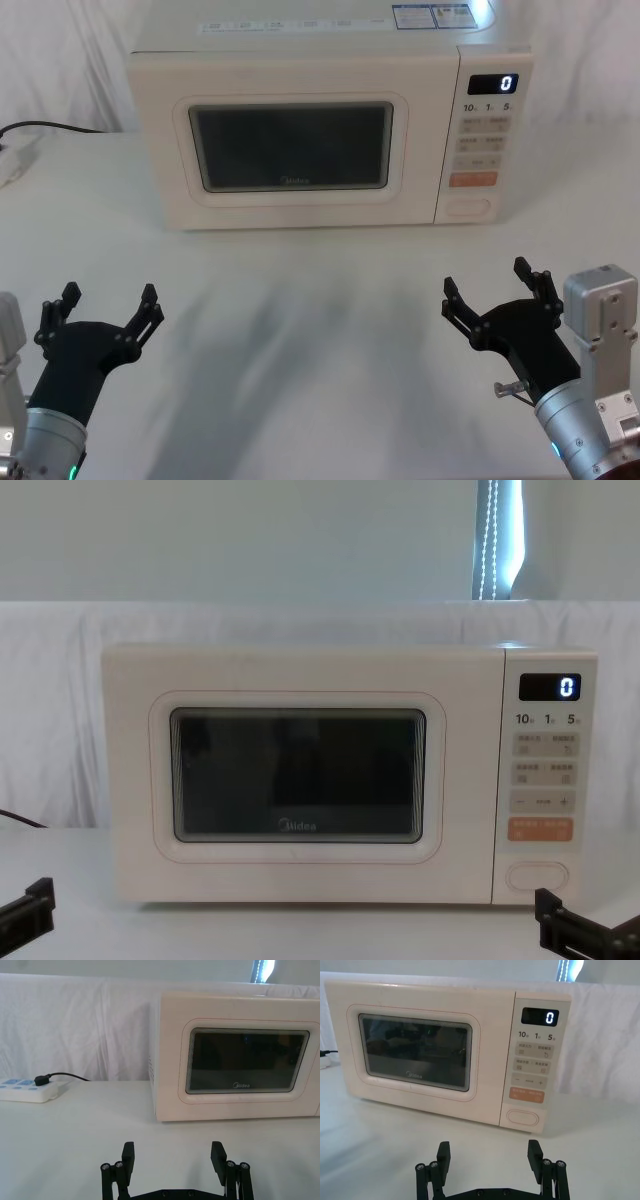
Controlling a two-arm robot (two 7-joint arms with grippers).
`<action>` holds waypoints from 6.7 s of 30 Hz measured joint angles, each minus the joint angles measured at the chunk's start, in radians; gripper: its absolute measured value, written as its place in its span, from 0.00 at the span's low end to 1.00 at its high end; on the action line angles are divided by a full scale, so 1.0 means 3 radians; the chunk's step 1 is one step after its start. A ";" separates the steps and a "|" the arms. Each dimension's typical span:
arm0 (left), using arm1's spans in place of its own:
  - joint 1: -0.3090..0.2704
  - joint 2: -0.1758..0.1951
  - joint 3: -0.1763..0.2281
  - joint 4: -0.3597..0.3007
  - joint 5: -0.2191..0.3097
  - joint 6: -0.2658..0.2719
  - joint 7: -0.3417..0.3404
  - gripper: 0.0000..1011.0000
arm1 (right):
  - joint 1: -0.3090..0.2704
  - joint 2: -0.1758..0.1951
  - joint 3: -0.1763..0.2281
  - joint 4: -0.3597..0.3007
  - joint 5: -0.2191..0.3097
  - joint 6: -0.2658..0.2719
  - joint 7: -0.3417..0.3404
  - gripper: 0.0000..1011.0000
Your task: Press the button to open the microwave door with one hand; close the microwave door with the other hand.
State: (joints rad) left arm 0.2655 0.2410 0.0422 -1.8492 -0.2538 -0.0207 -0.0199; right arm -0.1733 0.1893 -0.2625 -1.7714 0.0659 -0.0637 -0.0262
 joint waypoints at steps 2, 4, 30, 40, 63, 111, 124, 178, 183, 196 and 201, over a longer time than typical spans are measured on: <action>0.0000 0.0000 0.0000 0.0000 0.0000 0.0000 0.0000 0.99 | 0.0000 0.0000 0.0000 0.0000 0.0000 0.0000 0.0000 0.99; 0.0000 0.0000 0.0000 0.0000 0.0000 0.0000 0.0000 0.99 | 0.0000 0.0000 0.0000 0.0000 0.0000 0.0000 0.0000 0.99; 0.0000 0.0000 0.0000 0.0000 0.0000 0.0000 0.0000 0.99 | 0.0000 0.0000 0.0000 0.0000 0.0000 0.0000 0.0000 0.99; 0.0000 0.0000 0.0000 0.0000 0.0000 0.0000 0.0000 0.99 | 0.0000 0.0000 0.0000 0.0000 0.0000 0.0000 0.0000 0.86; 0.0000 0.0000 0.0000 0.0000 0.0000 0.0000 0.0000 0.99 | 0.0000 0.0000 0.0000 0.0000 0.0000 0.0000 0.0000 0.19; 0.0000 0.0000 0.0000 0.0000 0.0000 0.0000 0.0000 0.99 | 0.0915 -0.0422 0.0332 0.1099 0.0168 0.0072 0.0400 0.00; 0.0000 0.0000 0.0000 0.0000 0.0000 0.0000 0.0000 0.99 | 0.1252 -0.0487 0.0383 0.1543 0.0094 0.0045 0.0404 0.00; 0.0000 0.0000 0.0000 0.0000 0.0000 0.0000 0.0000 0.99 | 0.2211 -0.0602 0.0518 0.3040 -0.0027 -0.0384 0.0453 0.00; 0.0000 0.0000 0.0000 0.0000 0.0000 0.0000 0.0000 0.99 | 0.2249 -0.0609 0.0530 0.3101 -0.0034 -0.0409 0.0453 0.00; 0.0000 0.0000 0.0000 0.0000 0.0000 0.0000 0.0000 0.99 | 0.2332 -0.0630 0.0552 0.3227 -0.0062 -0.0447 0.0432 0.00; 0.0000 0.0000 0.0000 0.0000 0.0000 0.0000 0.0000 0.99 | 0.2359 -0.0640 0.0558 0.3271 -0.0078 -0.0459 0.0410 0.00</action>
State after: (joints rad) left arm 0.2655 0.2409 0.0422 -1.8492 -0.2538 -0.0208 -0.0199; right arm 0.5344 -0.0026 -0.0953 -0.7902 0.0424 -0.2013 0.0968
